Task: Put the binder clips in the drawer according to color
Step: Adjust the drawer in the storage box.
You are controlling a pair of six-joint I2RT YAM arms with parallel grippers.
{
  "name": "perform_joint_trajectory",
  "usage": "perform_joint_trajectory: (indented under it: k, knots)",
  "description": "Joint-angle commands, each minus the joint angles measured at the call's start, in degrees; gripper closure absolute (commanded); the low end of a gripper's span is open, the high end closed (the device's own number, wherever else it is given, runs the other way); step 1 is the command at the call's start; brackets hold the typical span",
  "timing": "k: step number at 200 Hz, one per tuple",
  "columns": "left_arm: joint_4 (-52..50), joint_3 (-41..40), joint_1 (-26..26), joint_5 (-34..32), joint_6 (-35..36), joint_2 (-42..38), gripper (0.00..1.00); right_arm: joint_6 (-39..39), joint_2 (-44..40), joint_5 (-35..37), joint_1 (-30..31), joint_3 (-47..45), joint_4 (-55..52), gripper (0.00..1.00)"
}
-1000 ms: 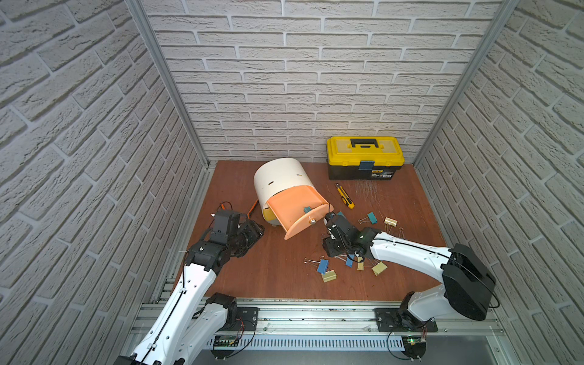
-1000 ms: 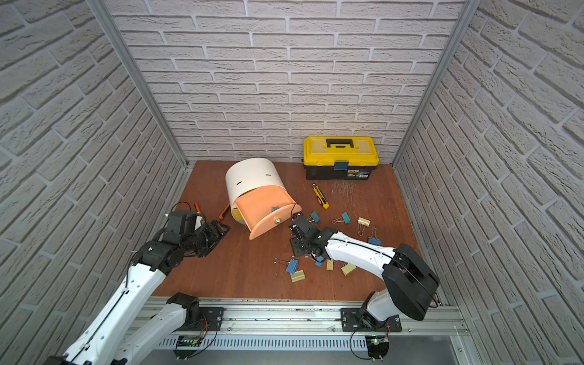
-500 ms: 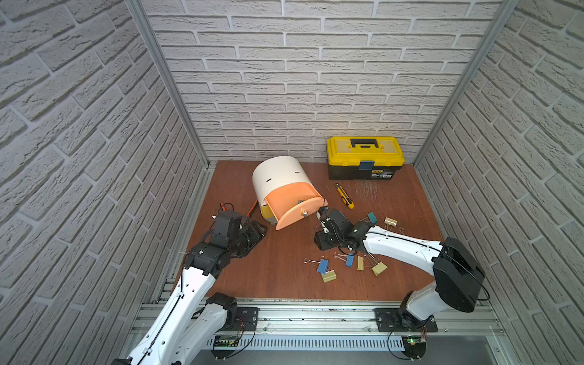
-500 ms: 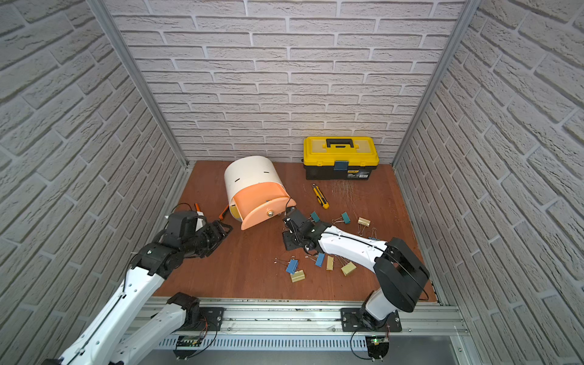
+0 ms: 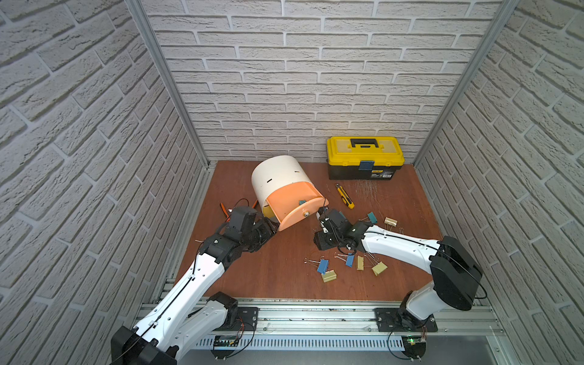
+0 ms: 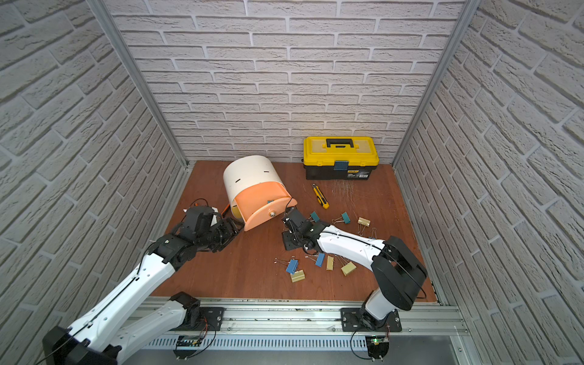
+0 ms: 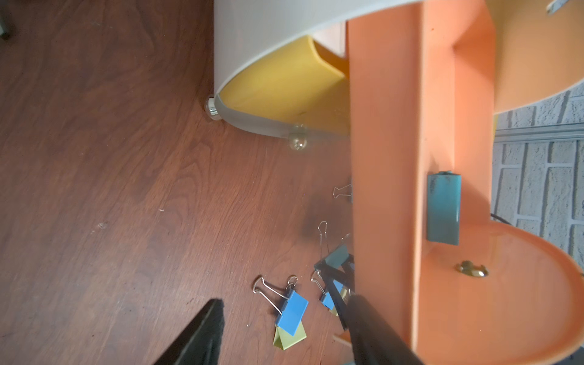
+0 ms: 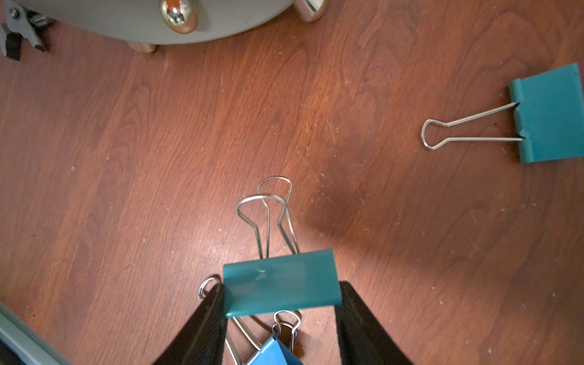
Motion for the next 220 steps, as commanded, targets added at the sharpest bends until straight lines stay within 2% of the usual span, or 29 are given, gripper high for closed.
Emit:
perform_joint_trajectory:
  k: [1,29,68,91,128,169,220]
  knots:
    - [-5.4,2.1,-0.7,-2.8,-0.1,-3.0,0.34,0.0,-1.1,0.8,0.3,1.6,3.8,0.57]
    - [-10.5,1.2,-0.8,-5.6,-1.5,-9.1,0.33,0.2,-1.0,0.5,0.3,1.5,4.0,0.57]
    - [-3.9,-3.2,-2.6,-1.8,-3.5,-13.1,0.29,-0.2,-0.8,0.2,0.3,1.9,4.0,0.57]
    - [-0.8,-3.2,-5.5,-1.8,-3.8,-11.1,0.29,-0.3,-0.9,0.2,0.3,2.0,3.8,0.57]
    - [3.1,-1.0,-9.3,-2.1,-3.1,-3.9,0.28,0.0,-1.3,0.4,0.3,1.7,3.9,0.57]
    - [4.6,0.6,-9.4,-4.5,-2.6,0.4,0.27,0.2,-2.0,0.7,0.3,1.1,4.2,0.57]
    - [5.2,0.6,-7.5,-7.7,-3.1,1.2,0.27,0.0,-2.4,0.6,0.2,1.0,3.8,0.57]
